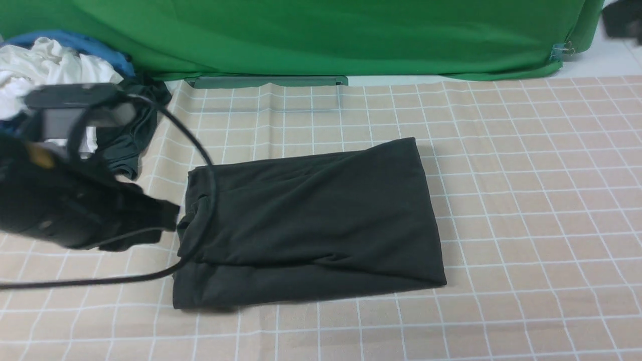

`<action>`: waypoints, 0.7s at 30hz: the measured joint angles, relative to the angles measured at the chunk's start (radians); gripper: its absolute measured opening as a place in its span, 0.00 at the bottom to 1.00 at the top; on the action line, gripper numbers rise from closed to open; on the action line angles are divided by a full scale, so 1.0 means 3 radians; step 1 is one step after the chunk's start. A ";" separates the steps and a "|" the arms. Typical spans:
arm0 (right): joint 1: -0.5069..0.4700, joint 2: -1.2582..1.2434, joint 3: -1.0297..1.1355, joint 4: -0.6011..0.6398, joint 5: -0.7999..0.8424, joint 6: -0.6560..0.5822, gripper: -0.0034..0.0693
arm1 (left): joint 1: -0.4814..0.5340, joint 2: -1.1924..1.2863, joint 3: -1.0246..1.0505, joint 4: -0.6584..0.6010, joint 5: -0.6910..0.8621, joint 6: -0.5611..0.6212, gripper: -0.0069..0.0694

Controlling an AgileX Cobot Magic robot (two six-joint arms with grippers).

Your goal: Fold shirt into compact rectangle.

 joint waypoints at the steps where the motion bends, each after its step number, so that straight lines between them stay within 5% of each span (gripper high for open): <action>1: 0.0000 -0.0130 0.0094 0.0000 -0.0139 0.0009 0.10 | 0.0000 -0.0216 0.0090 -0.0013 -0.0122 0.0000 0.12; 13: 0.0000 -0.2220 0.1692 0.0000 -0.1812 0.0074 0.10 | 0.0000 -0.1981 0.1346 -0.0165 -0.1398 -0.0007 0.12; 21: 0.0000 -0.3247 0.2252 0.0000 -0.2001 0.0060 0.10 | 0.0000 -0.2314 0.1856 -0.0168 -0.1920 -0.0014 0.12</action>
